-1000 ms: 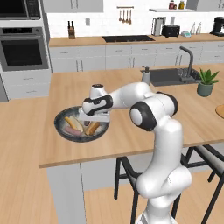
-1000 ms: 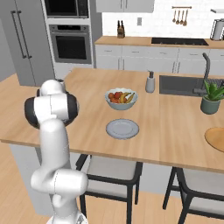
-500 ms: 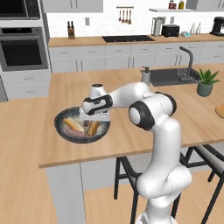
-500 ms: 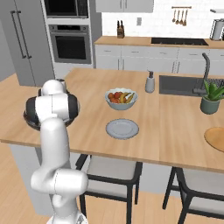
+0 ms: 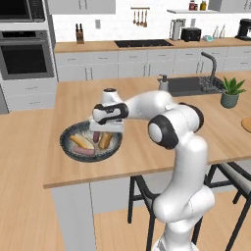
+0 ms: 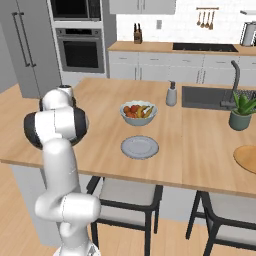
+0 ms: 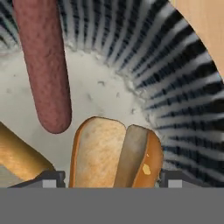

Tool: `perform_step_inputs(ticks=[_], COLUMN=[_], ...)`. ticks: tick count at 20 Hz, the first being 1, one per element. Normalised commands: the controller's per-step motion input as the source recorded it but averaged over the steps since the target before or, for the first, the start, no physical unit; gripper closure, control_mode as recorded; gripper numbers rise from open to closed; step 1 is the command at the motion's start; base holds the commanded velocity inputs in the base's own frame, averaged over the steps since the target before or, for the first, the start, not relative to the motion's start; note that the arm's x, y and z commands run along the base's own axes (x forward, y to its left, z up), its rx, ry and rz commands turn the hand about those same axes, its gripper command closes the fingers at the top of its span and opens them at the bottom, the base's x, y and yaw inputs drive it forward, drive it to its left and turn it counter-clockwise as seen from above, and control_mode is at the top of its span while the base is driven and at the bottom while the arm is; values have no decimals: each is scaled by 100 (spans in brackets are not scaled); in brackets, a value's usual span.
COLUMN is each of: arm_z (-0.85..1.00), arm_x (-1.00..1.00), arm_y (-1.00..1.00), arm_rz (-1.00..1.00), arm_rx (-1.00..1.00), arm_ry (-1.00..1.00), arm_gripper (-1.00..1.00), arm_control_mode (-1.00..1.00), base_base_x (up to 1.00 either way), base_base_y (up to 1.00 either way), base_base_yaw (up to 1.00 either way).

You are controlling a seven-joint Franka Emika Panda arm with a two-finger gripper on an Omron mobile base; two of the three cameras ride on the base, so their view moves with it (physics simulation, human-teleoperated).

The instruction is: Place one bun and one sausage from the bowl on each plate.

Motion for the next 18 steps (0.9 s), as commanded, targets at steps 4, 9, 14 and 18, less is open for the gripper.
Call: perform_step_inputs(ticks=[4, 9, 14, 18], arm_z=[70, 27, 29, 16], arm_x=[-55, -8, 18, 28], arm_y=[-82, -100, -100, -100], arm_rz=[0, 0, 1, 5], arm_rx=[0, 5, 8, 4], arm_ry=[-4, 0, 4, 14], arm_gripper=[100, 100, 100, 100], arm_control_mode=[-100, -100, -100, -100], base_base_x=[0, 0, 0, 0], base_base_y=[0, 0, 0, 0], base_base_yaw=[0, 0, 0, 0])
